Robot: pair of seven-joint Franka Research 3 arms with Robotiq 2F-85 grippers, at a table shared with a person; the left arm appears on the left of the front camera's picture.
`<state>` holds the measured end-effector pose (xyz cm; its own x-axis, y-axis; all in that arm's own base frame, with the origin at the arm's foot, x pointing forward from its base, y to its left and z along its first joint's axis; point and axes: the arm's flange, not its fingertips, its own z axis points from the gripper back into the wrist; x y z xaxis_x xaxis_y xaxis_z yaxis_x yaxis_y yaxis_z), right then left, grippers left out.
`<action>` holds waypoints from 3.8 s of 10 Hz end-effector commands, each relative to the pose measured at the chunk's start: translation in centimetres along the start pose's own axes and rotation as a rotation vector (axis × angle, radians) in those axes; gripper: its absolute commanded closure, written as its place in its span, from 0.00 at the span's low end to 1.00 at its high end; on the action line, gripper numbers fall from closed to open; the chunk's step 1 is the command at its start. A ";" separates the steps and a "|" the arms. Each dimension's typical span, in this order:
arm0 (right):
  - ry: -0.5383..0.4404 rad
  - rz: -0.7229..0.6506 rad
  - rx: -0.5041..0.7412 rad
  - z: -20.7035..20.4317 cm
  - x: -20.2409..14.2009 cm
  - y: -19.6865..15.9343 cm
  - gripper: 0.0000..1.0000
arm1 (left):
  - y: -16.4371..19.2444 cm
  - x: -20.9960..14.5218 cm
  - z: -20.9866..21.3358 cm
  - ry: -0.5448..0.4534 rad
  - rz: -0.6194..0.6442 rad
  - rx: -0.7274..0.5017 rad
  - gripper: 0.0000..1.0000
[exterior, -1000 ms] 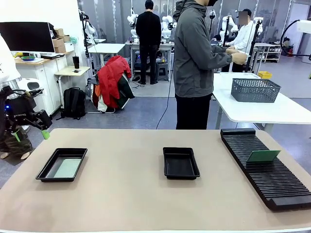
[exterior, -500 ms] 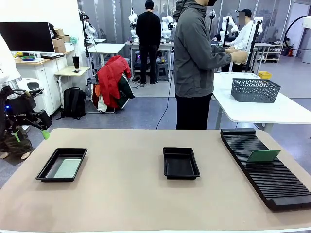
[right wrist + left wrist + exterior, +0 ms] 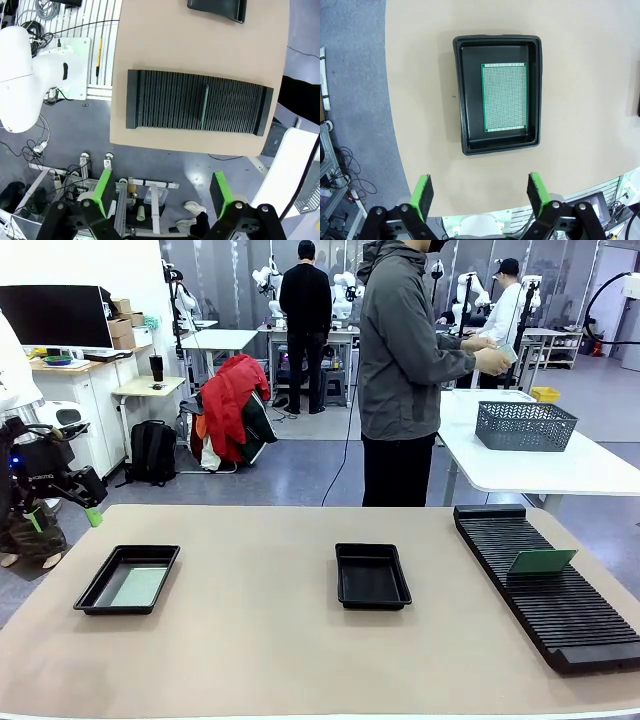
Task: Inspect and transfer BCBs to ESD trays.
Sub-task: Pick up the Blank PCB from the PCB Rack and place it in the right ESD tray.
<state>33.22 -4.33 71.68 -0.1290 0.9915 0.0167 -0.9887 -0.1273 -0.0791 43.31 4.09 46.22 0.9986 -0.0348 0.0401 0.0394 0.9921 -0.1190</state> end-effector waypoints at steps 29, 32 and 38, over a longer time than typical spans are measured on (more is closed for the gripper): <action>-0.035 0.047 -0.180 -29.3 -4.3 -7.2 0.00 | 0.0 0.0 -0.1 -0.010 0.003 0.001 0.00; -0.059 0.018 -0.183 -32.2 -5.1 -7.7 0.00 | 0.0 0.0 -0.1 -0.010 0.003 0.001 0.00; -0.079 -0.005 -0.175 -36.5 -6.4 -8.8 0.00 | 0.0 0.0 -0.1 -0.010 0.003 0.001 0.00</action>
<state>44.79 -7.79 36.91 -0.1055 0.9914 0.0768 -0.9719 -0.0865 -0.2187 43.31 4.10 46.22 0.9986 -0.0346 0.0404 0.0392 0.9921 -0.1196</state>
